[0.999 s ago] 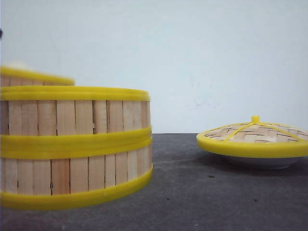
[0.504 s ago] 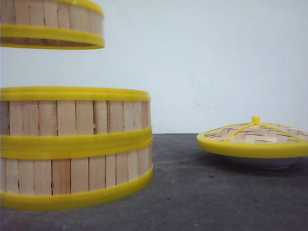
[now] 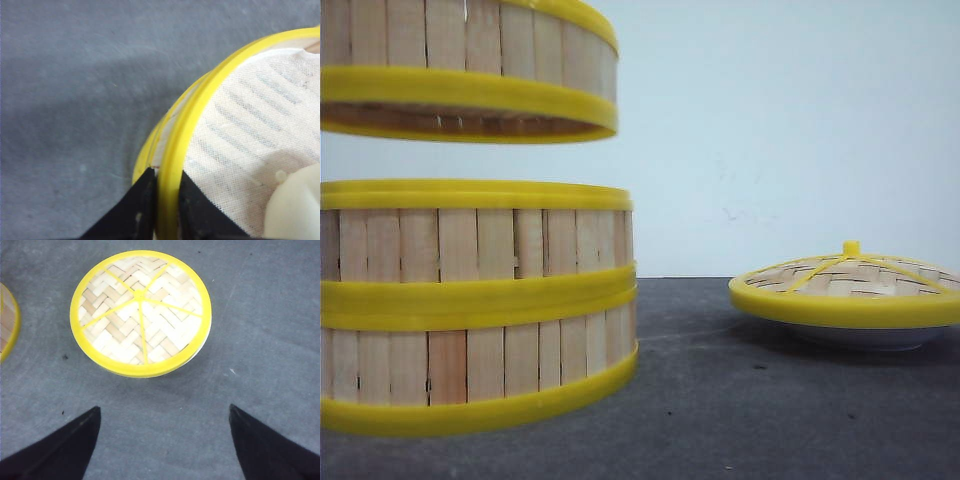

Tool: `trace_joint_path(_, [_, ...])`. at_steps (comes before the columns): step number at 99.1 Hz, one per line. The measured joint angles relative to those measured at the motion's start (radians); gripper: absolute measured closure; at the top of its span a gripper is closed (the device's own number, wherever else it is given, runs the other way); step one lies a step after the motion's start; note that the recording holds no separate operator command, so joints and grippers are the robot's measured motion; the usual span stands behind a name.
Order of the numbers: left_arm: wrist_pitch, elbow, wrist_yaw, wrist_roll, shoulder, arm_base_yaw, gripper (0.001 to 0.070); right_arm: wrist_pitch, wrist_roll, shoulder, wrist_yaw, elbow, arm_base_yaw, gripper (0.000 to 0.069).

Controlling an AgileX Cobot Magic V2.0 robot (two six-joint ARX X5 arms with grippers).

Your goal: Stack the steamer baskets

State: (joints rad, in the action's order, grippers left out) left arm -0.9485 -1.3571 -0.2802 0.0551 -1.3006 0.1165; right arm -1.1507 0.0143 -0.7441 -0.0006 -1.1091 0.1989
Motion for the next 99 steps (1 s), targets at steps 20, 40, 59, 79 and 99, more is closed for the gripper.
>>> trace_joint_path(20, [0.058,0.085,0.008,-0.014,0.000,0.022,0.0682,0.000,0.000,0.000,0.000,0.000,0.000,0.0187])
trace_joint_path(40, [0.117,0.134,0.012,-0.019,0.000,0.029,0.0682,0.000,0.000,0.000,0.000,0.000,0.000,0.0187])
trace_joint_path(59, [0.165,0.134,0.013,-0.022,-0.007,0.028,0.0682,0.000,0.000,0.000,0.000,0.000,0.000,0.0187])
trace_joint_path(79, [0.174,0.134,0.011,-0.023,-0.047,0.028,0.0682,0.000,0.000,0.000,0.000,0.000,0.000,0.0187])
trace_joint_path(99, [0.185,0.127,0.045,-0.022,-0.061,0.031,0.0682,0.000,0.000,0.000,0.000,0.000,0.000,0.0187])
